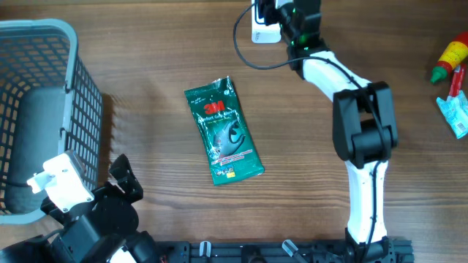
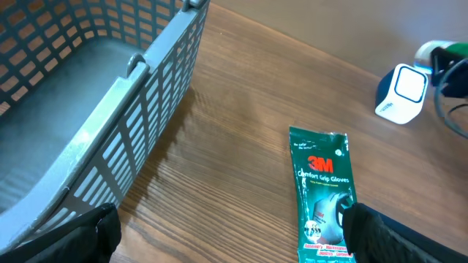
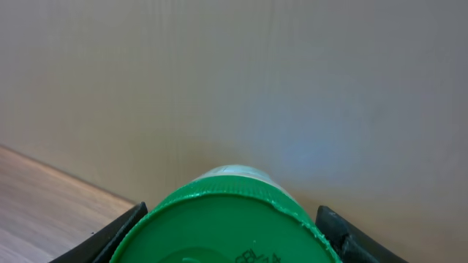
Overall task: Scan the item barcode
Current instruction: 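Move the jar to the right edge and release it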
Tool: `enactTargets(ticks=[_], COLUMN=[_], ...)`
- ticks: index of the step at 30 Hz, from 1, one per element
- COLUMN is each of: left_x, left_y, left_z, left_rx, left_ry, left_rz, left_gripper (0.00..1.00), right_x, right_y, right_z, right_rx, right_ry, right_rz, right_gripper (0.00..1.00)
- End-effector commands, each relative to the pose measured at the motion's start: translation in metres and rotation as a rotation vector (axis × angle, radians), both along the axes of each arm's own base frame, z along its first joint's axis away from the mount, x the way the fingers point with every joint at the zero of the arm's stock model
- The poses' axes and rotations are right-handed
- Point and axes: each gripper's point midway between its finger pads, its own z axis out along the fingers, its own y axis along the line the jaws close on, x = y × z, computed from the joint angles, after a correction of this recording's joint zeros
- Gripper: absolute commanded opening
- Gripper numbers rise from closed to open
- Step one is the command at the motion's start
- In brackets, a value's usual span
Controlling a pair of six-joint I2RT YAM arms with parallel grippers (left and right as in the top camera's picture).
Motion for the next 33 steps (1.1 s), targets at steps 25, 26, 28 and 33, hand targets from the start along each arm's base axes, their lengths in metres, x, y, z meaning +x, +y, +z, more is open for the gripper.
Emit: enactTargets(ticks=[25, 26, 28, 33], left_x=[0.000, 0.000, 0.000, 0.000], left_y=[0.001, 0.001, 0.001, 0.001], left_z=[0.000, 0.000, 0.000, 0.000], left_rx=[-0.008, -0.008, -0.008, -0.008], left_ry=[-0.005, -0.005, -0.005, -0.005], left_rz=[0.016, 0.016, 0.016, 0.016], left_gripper=[1.00, 1.00, 1.00, 1.00], right_x=[-0.087, -0.097, -0.115, -0.151], right_y=[-0.296, -0.317, -0.357, -0.438], right_z=[0.049, 0.034, 0.004, -0.074], right_rx=[0.055, 0.059, 0.074, 0.124], right_ry=[0.540, 0.595, 0.686, 0.855], right_rz=[-0.607, -0.646, -0.718, -0.860], right_gripper=[0.47, 0.47, 0.46, 0.47])
